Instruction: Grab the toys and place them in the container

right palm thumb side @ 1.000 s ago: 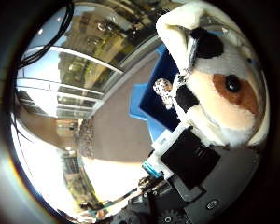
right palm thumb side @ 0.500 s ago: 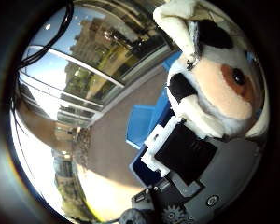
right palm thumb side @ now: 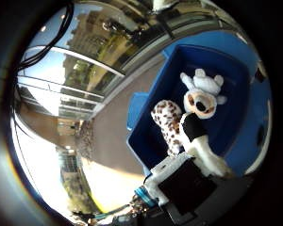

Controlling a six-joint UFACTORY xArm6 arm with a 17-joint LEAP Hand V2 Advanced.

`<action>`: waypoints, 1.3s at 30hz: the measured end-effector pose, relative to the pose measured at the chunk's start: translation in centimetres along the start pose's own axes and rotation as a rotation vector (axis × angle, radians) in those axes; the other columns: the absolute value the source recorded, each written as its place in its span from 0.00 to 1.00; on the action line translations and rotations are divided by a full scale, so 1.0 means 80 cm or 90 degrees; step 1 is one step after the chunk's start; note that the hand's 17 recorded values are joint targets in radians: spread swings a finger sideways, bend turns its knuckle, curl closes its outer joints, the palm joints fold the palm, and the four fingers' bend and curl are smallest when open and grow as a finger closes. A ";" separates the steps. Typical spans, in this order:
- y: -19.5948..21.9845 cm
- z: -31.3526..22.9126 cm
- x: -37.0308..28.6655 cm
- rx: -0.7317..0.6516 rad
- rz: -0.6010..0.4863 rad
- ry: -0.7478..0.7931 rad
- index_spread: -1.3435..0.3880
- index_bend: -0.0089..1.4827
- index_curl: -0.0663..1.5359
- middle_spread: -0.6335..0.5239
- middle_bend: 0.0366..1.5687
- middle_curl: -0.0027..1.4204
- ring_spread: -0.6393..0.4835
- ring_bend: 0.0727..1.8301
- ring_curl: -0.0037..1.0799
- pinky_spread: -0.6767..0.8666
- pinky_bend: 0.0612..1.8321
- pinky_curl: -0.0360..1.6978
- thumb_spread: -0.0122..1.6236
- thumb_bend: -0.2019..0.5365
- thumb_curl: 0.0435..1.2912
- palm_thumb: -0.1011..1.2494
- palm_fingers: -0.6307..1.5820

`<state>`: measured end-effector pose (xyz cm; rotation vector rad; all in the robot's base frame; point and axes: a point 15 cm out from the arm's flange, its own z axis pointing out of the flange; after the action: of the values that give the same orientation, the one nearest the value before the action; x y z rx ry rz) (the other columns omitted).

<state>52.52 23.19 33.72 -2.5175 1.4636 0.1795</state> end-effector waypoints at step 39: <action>0.294 0.161 0.182 -0.316 0.216 0.100 0.78 0.11 0.20 0.70 0.10 0.25 0.84 0.23 0.28 0.73 0.36 0.20 0.70 0.23 0.28 0.49 0.34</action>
<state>39.44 2.94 15.06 -2.6678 2.1307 0.4613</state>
